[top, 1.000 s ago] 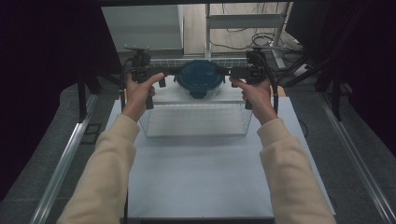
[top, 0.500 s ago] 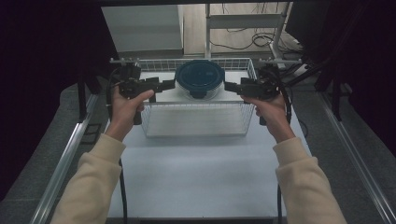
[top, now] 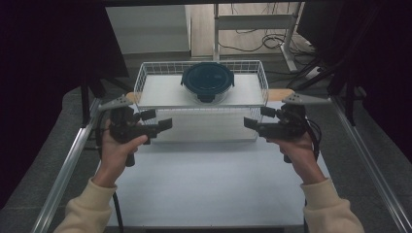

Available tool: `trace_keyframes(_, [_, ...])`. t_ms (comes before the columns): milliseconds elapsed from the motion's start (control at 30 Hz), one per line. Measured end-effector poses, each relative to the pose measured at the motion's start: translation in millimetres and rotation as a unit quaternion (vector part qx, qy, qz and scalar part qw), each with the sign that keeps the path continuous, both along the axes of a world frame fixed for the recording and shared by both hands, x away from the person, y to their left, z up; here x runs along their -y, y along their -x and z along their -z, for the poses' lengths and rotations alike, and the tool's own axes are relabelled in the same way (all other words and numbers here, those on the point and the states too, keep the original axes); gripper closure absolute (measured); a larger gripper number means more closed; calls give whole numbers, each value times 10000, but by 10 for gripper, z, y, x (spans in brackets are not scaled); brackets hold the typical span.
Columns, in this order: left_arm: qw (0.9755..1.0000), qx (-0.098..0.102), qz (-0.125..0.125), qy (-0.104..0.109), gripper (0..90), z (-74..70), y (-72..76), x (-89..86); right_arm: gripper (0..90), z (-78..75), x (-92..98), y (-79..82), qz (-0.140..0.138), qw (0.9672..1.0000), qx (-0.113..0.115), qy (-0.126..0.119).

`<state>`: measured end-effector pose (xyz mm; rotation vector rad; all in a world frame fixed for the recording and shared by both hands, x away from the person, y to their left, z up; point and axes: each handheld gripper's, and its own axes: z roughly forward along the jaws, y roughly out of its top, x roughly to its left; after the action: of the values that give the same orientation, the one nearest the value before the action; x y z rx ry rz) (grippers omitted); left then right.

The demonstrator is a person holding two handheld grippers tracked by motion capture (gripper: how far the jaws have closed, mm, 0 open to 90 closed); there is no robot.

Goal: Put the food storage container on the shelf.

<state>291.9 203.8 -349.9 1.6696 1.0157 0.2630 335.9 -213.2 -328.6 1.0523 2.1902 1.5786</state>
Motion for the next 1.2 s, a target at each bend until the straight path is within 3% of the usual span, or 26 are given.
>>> trace_keyframes(100, [9998,46,-46,-213,165,165,138,-11,175,143,51,118,29,9999,51,133])
trace_keyframes(233, [9992,-95,-111,-362,163,496,301,-19,176,388,119,278,75,9996,46,258])
trace_keyframes(300, [9992,-191,-74,-348,163,614,354,-17,176,597,172,397,60,9998,-75,199])
trace_keyframes(367, [9990,-232,-69,-377,164,736,430,-7,176,646,182,428,45,9998,-111,168])
trace_keyframes(500, [9983,-290,-47,-494,165,919,561,20,179,923,240,612,62,9996,-219,147])
trace_keyframes(600, [9968,-330,-48,-724,165,1045,623,57,180,1114,255,711,55,9987,-362,344])
trace_keyframes(800, [9935,-595,-53,-967,165,1311,689,79,180,1463,295,837,86,9956,-540,761])
trace_keyframes(1200, [9927,-621,-124,-1023,163,1346,665,65,180,1474,322,817,193,9957,-422,801])
